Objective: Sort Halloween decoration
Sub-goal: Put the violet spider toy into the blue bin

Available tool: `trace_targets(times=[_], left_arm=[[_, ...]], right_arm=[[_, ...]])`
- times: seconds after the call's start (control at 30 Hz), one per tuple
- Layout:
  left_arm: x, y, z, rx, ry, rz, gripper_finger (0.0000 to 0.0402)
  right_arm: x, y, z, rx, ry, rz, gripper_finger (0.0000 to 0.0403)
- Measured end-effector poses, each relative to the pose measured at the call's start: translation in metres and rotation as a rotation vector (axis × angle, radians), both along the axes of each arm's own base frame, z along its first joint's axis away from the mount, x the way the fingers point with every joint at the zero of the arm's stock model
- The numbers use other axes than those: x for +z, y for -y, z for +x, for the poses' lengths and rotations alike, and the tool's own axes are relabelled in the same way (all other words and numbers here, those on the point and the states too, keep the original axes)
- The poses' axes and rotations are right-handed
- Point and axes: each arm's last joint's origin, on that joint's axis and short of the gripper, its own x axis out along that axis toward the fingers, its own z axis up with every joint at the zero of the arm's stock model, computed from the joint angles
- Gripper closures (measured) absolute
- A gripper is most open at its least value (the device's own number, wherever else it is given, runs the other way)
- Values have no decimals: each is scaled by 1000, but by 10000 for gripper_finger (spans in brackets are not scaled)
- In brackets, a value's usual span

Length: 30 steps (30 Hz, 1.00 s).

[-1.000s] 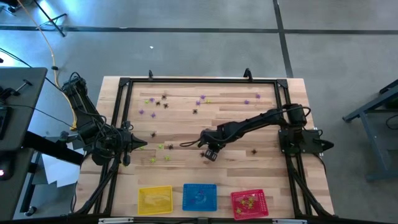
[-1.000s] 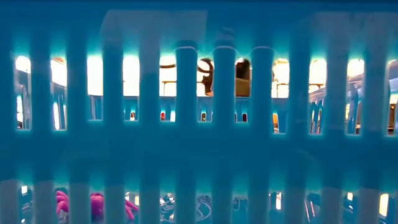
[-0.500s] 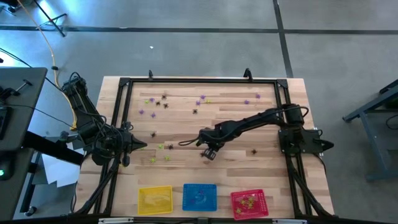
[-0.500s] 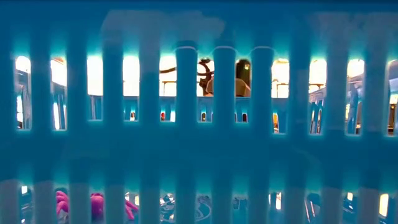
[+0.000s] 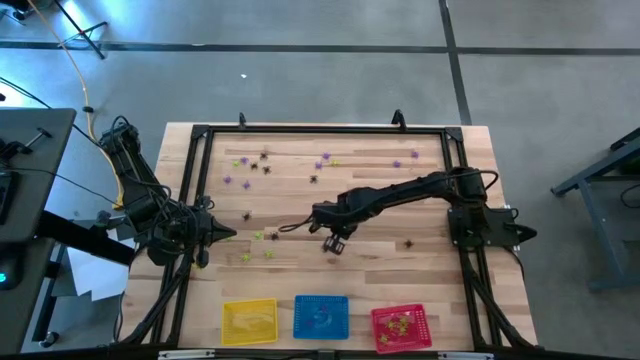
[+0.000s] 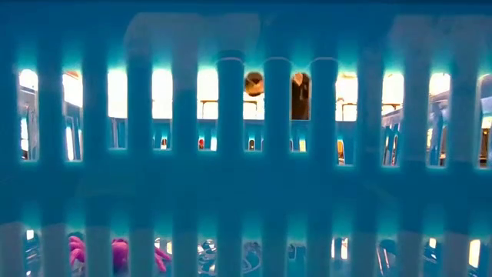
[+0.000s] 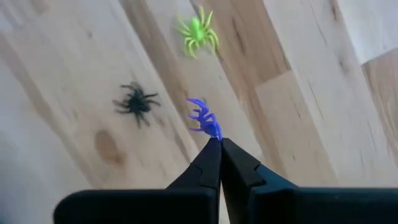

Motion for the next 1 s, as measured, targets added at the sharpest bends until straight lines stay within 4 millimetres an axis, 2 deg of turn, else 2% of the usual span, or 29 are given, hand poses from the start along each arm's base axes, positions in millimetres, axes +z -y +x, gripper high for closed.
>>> trace_targets(times=[0.13, 0.27, 0.4, 0.57, 0.8, 1.0], left_arm=[[0, 0, 0, -6, -7, -4, 401], [0, 0, 0, -13, -15, -9, 401], [0, 1, 0, -14, -15, -9, 401], [0, 1, 0, -12, -13, -17, 401], [0, 1, 0, 35, -2, -106, 401], [0, 2, 0, 37, -22, -161, 401]], right_arm=[[17, -12, 2, 30, -1, 17, 403], [37, -37, 4, 47, 31, 58, 403], [56, -73, 4, 48, 90, 115, 403], [72, -128, -6, 5, 157, 188, 403], [78, -205, -23, -100, 364, 267, 403], [67, -236, -38, -186, 429, 194, 403]])
